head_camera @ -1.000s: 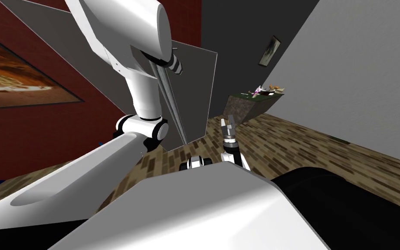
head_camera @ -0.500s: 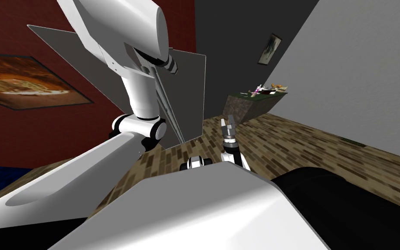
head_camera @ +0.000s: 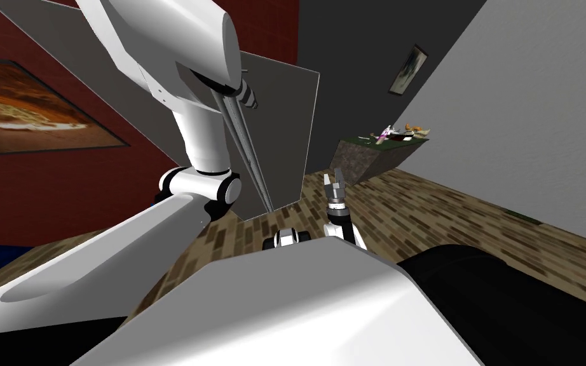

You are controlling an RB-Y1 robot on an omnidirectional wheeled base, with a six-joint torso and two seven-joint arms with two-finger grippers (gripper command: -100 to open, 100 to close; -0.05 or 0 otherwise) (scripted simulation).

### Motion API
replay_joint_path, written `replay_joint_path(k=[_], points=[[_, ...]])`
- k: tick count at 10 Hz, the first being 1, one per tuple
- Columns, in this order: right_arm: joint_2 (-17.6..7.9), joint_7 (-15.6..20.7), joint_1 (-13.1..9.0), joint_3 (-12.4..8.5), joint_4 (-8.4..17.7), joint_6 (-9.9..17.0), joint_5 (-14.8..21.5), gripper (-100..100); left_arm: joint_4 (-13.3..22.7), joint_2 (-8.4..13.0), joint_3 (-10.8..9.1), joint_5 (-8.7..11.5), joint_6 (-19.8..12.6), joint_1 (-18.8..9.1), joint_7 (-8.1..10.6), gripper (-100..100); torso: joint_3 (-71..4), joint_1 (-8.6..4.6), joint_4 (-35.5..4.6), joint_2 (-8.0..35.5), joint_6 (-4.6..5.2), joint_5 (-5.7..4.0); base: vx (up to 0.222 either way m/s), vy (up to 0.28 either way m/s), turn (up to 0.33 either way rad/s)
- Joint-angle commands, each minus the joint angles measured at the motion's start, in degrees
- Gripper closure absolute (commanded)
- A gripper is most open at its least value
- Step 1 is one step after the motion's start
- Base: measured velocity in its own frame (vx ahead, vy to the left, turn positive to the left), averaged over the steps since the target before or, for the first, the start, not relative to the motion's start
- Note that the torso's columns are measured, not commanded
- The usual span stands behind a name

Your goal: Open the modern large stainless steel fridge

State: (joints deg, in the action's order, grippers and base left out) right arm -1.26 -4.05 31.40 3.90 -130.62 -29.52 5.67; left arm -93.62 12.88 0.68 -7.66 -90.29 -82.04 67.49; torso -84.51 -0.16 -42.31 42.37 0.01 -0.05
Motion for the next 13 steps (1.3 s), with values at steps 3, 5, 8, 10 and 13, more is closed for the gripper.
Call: replay_joint_path(k=[3,5,8,10,13], points=[[0.0,0.0,0.0,0.0,0.0,0.0,0.0,0,1.8,1.8,-0.96,-0.1,1.3,-0.1,-1.32,-100,-0.1,0.33,0.0,-0.1,-0.02,0.11,0.185,0.134,0.026],[0.0,0.0,0.0,0.0,0.0,0.0,0.0,0,1.9,1.9,-1.21,0.0,1.2,-0.5,-1.18,-100,0.1,-0.09,0.0,0.2,0.02,-0.01,0.096,0.047,-0.007],[0.0,0.0,0.0,0.0,0.0,0.0,0.0,0,1.6,2.7,-0.34,-2.0,-0.3,-0.5,-0.40,100,0.1,0.15,0.0,0.1,-0.06,0.08,-0.008,-0.056,0.038],[0.0,0.0,0.0,0.0,0.0,0.0,0.0,0,1.5,3.2,0.01,-3.0,-1.1,-0.5,-0.01,100,0.4,-0.31,0.0,0.5,0.00,-0.04,-0.104,-0.275,0.107],[0.0,0.0,0.0,0.0,0.0,0.0,0.0,0,1.3,4.8,1.04,-5.9,-3.4,-0.6,1.19,100,0.0,-0.09,0.0,0.0,0.11,-0.09,-0.148,-0.251,0.092]])
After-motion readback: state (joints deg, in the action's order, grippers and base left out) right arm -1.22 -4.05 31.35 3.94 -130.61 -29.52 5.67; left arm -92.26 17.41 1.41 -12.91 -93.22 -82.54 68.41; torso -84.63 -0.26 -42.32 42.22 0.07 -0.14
